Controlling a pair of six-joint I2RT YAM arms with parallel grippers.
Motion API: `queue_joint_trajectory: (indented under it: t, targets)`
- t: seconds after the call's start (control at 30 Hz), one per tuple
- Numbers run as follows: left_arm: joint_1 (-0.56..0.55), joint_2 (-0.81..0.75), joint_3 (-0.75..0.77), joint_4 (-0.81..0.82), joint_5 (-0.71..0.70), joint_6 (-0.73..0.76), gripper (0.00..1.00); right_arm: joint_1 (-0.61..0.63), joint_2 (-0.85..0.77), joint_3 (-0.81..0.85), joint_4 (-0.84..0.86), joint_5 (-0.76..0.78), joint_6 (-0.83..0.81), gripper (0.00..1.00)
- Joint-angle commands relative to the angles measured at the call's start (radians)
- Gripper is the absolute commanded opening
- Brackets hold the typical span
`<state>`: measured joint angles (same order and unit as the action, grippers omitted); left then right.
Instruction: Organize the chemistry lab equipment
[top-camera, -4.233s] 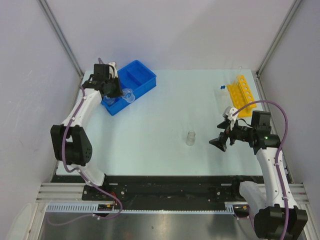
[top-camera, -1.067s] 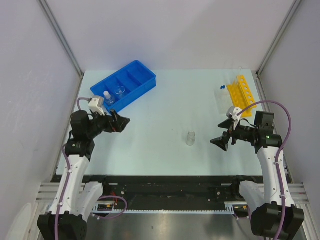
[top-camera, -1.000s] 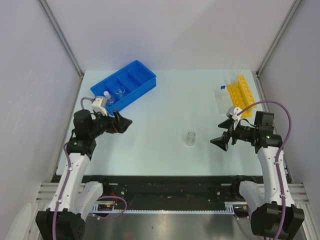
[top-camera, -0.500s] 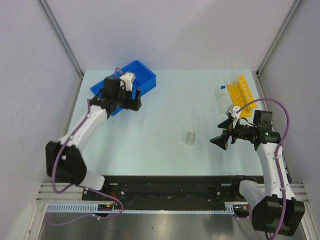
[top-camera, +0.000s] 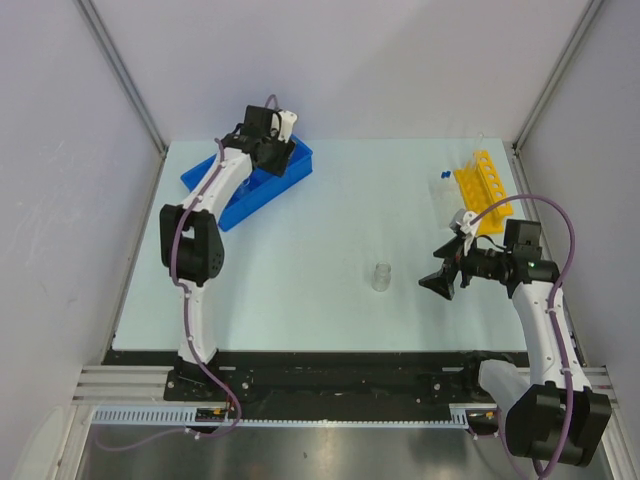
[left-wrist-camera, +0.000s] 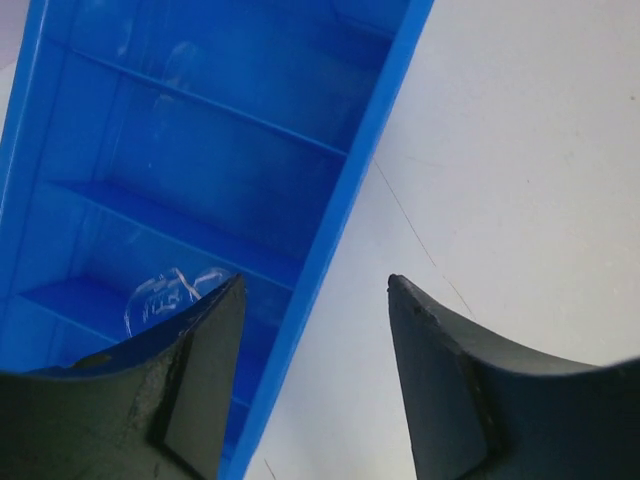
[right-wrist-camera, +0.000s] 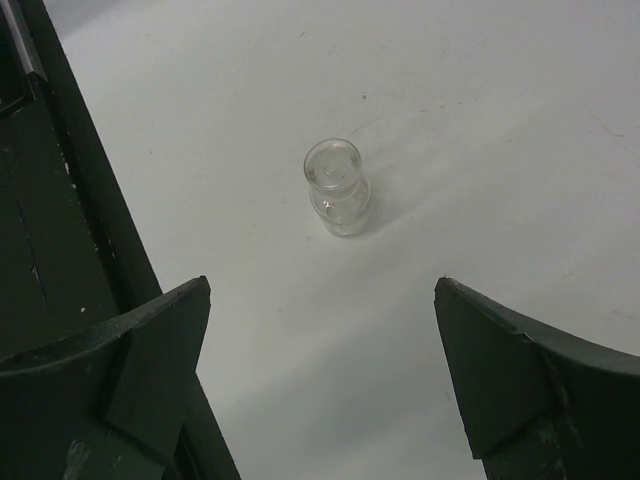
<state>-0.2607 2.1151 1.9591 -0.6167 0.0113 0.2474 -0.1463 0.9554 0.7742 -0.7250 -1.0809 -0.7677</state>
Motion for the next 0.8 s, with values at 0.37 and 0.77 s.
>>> queue_joint_trajectory:
  t: [0.37, 0.77]
  targets:
    - [0.055, 0.221, 0.205, -0.089, 0.101, 0.093, 0.49, 0.01, 0.043, 0.0, 0.015, 0.015, 0.007, 1.0]
    - [0.054, 0.171, 0.117, -0.069, 0.154, 0.102, 0.17, 0.008, 0.04, 0.0, 0.018, 0.021, 0.01, 1.0]
